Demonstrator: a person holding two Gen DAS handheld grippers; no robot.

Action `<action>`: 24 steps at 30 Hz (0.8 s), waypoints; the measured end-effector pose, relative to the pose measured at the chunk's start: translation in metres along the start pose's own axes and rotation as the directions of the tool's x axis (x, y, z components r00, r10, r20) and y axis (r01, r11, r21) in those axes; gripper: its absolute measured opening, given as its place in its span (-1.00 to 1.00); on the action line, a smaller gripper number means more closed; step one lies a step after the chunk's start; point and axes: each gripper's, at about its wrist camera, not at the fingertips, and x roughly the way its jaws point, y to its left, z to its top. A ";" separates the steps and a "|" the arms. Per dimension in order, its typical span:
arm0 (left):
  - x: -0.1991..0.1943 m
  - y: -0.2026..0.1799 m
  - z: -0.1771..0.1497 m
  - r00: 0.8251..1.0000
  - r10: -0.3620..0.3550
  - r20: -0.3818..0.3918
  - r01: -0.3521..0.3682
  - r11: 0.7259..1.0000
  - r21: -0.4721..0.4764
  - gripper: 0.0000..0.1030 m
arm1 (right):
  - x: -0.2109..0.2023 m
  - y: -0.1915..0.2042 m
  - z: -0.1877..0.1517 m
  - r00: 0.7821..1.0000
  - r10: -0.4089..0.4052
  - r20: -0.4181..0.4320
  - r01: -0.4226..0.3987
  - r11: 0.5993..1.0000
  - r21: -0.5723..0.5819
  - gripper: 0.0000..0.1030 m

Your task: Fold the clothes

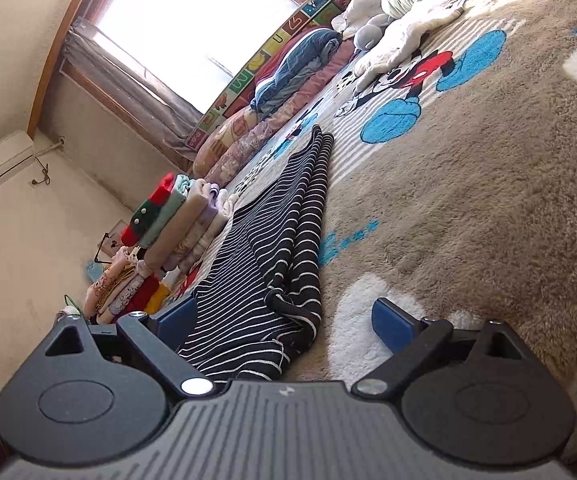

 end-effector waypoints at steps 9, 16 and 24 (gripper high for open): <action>-0.013 -0.022 -0.001 1.000 -0.004 0.030 0.001 0.993 0.119 -0.95 | 0.007 0.002 0.002 1.000 0.004 0.009 -0.004 1.000 -0.011 0.94; -0.042 -0.103 -0.027 0.995 -0.071 0.069 0.043 0.937 0.346 -0.96 | 0.004 -0.001 0.004 0.999 0.031 0.026 -0.032 0.999 0.029 0.94; -0.060 -0.200 -0.080 0.987 -0.161 0.027 0.124 0.844 0.521 -0.96 | -0.006 -0.012 0.009 0.993 0.094 0.065 -0.101 0.987 0.122 0.93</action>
